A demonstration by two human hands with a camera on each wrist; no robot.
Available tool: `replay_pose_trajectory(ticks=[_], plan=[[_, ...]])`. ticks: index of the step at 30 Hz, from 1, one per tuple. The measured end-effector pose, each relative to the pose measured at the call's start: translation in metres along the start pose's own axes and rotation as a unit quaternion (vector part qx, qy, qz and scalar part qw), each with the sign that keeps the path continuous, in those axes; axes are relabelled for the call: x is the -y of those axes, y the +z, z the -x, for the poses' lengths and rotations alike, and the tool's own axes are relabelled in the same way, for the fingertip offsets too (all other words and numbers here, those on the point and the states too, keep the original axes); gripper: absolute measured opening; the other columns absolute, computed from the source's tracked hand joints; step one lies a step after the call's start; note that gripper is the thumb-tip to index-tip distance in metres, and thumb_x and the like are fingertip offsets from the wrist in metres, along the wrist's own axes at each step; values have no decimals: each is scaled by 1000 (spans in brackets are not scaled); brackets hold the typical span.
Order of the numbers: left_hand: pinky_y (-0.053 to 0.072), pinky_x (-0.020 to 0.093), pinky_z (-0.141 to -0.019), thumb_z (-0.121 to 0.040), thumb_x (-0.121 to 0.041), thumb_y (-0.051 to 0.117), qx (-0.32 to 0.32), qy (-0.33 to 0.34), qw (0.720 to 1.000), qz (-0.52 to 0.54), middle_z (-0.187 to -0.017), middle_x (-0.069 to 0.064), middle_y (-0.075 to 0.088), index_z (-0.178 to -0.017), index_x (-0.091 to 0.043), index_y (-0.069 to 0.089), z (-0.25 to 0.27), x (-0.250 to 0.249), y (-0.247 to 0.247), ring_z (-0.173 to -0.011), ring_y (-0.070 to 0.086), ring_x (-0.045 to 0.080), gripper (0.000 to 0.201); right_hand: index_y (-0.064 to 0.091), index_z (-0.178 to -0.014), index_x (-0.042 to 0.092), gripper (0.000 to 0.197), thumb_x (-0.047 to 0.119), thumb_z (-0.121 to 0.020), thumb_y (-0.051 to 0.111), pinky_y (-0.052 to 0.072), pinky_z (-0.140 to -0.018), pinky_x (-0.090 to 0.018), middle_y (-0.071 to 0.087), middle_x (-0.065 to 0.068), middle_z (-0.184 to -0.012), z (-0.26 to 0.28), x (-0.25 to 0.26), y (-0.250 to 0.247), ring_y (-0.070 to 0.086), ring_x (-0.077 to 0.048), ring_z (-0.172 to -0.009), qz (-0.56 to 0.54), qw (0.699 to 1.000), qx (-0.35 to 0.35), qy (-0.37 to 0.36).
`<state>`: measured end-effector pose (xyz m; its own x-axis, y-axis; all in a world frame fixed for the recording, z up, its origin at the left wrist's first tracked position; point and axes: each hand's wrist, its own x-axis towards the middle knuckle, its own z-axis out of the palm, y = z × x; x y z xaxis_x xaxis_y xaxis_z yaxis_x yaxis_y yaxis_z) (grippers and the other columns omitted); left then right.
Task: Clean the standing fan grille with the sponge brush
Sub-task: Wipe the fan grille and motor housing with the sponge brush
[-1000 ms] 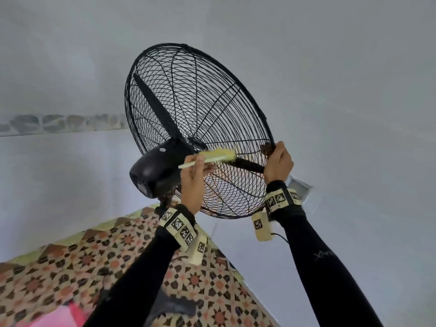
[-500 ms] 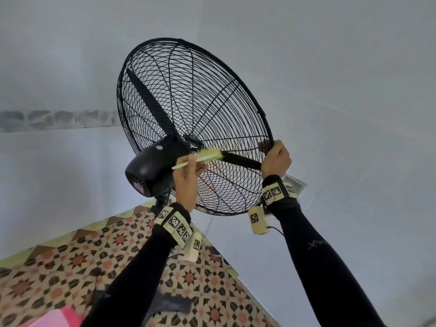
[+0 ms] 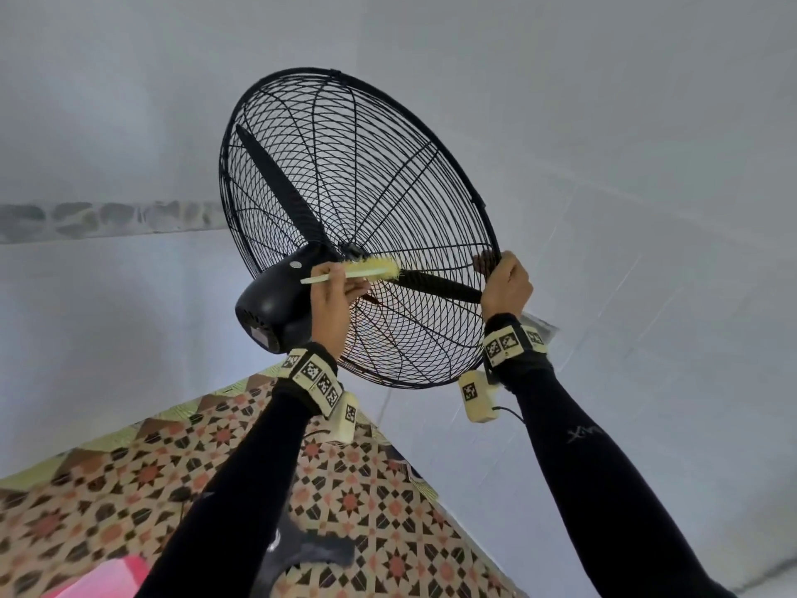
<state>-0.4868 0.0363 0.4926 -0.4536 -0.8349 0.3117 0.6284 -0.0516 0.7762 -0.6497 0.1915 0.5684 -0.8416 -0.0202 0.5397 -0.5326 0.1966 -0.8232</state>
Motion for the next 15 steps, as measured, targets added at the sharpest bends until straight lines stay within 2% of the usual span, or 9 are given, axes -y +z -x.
replay_pose_trajectory(ticks=[3, 5, 9, 11, 13, 15], plan=[[59, 31, -80, -113, -19, 37, -7, -45, 998, 53, -110, 26, 63, -109, -11, 43, 1, -3, 3, -88, 70, 26, 10, 58, -79, 12, 38, 23, -107, 34, 35, -67, -32, 61, -6, -78, 1, -1, 2, 50, -24, -75, 0, 1000, -19, 10], [59, 32, -79, -112, -14, 37, -4, -75, 992, 99, -102, 24, 64, -107, -12, 42, 7, -6, 8, -85, 70, 27, 8, 61, -80, 13, 40, 24, -106, 33, 34, -66, -30, 62, -6, -77, 3, 1, 3, 50, -24, -74, -7, 999, -31, 18], [58, 35, -80, -111, -17, 37, 62, -150, 965, 208, -88, 13, 70, -99, -10, 51, 19, -16, 9, -81, 66, 24, 20, 62, -81, 12, 42, 25, -105, 31, 33, -67, -30, 60, -6, -77, 1, 0, 3, 48, -23, -73, -8, 999, -27, 22], [58, 35, -78, -110, -16, 39, 51, -163, 962, 214, -98, 15, 71, -100, -12, 52, 19, -17, 3, -84, 67, 25, 17, 65, -83, 11, 43, 27, -105, 31, 34, -67, -30, 61, -6, -77, 0, -1, 4, 49, -22, -73, -13, 999, -24, 18], [61, 34, -78, -107, -10, 40, -7, -155, 963, 220, -115, 18, 63, -106, -16, 49, 14, -10, -6, -95, 66, 30, 10, 67, -85, 10, 45, 27, -105, 31, 35, -67, -30, 63, -5, -77, 0, -3, 5, 50, -22, -74, -11, 999, -25, 17], [62, 36, -81, -106, -5, 40, -51, -146, 964, 215, -123, 17, 58, -116, -17, 43, 8, -3, -14, -104, 65, 32, 16, 62, -79, 13, 42, 25, -105, 31, 34, -66, -30, 59, -2, -73, 0, -2, 4, 48, -22, -72, -13, 999, -28, 19]])
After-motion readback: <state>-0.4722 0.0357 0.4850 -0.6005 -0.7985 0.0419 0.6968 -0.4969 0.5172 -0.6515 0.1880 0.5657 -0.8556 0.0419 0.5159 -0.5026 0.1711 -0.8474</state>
